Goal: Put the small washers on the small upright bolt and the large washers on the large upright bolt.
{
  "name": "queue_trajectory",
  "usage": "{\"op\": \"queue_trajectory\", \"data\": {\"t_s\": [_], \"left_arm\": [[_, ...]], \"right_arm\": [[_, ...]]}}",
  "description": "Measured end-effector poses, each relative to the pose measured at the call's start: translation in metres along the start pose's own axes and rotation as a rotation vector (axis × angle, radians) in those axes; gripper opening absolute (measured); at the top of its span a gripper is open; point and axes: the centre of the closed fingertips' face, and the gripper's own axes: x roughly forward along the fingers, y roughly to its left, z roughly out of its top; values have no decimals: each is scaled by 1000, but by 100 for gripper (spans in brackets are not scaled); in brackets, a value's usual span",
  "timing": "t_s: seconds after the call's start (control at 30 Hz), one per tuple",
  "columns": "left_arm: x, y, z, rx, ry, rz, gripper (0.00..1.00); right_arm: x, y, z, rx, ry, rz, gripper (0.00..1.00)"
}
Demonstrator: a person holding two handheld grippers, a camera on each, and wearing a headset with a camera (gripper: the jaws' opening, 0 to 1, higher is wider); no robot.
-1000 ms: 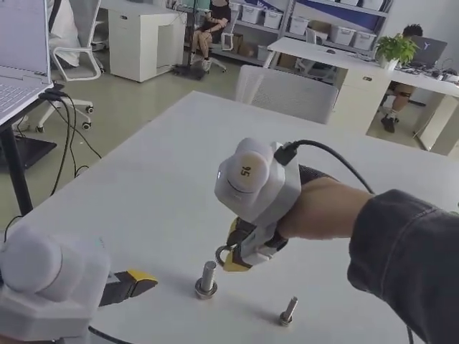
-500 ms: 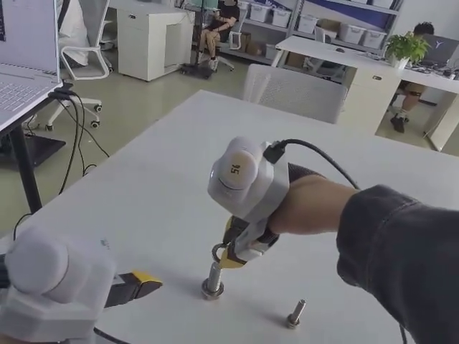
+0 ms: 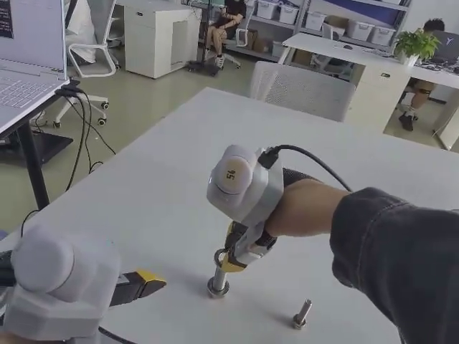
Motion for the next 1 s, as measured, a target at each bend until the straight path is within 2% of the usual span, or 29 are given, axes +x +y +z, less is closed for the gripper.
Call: {"op": "queue_trajectory", "data": {"t_s": [0.67, 1.0], "left_arm": [[-1, 1, -2, -4, -1, 5, 93], [0, 1, -3, -7, -1, 4, 93]], "right_arm": [[13, 4, -3, 5, 25, 35, 23], [27, 7, -7, 12, 42, 60, 23]]}}
